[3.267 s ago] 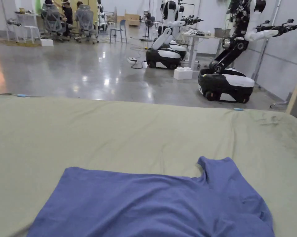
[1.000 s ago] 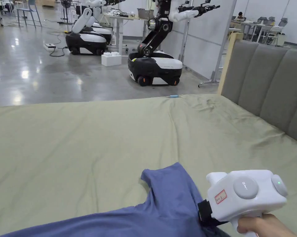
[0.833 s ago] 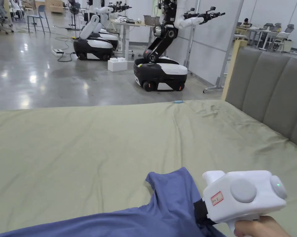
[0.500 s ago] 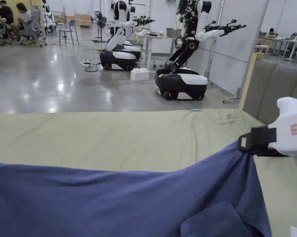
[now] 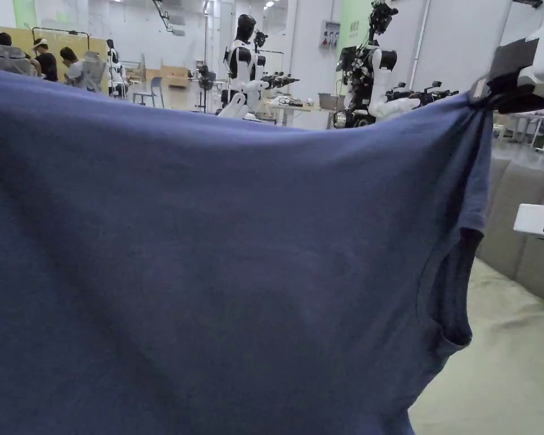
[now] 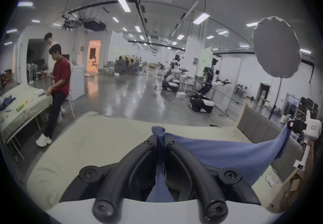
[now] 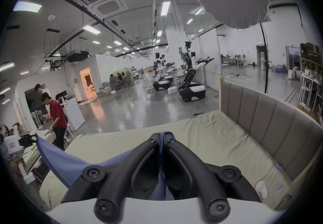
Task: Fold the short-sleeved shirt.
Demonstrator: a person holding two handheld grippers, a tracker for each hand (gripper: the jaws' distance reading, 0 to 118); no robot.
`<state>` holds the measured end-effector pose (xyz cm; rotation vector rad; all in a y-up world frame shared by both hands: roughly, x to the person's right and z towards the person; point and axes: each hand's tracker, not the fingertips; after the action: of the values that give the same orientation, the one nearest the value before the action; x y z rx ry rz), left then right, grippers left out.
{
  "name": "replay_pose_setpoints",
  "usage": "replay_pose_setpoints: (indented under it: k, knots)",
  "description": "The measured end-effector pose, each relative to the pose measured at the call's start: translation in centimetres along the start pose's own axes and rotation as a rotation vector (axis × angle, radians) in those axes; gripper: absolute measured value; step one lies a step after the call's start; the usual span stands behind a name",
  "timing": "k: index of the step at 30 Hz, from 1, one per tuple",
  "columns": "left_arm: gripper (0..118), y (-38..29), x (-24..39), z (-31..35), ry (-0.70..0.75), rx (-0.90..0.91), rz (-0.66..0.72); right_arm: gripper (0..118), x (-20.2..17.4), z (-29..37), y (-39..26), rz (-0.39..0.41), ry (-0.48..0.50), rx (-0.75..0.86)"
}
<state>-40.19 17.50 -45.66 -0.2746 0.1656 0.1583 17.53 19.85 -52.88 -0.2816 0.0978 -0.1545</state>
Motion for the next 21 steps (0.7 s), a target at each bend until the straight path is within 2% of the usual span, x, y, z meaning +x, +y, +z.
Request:
replay_pose_setpoints:
  k: [8,12,21]
  knots:
    - [8,7.5,3.6,-6.3,0.120,0.080,-0.084,6,-4.2,-7.9,6.8,0.041,-0.080,0.094]
    - [8,9.9,4.4,-10.8,0.156,0.105,-0.073,6,-4.5,-14.2,10.4,0.018,-0.100,0.136]
    - [8,11.0,5.6,-18.8,0.202,0.158,-0.034,6,-5.1,-20.4,13.3,-0.049,-0.098,0.227]
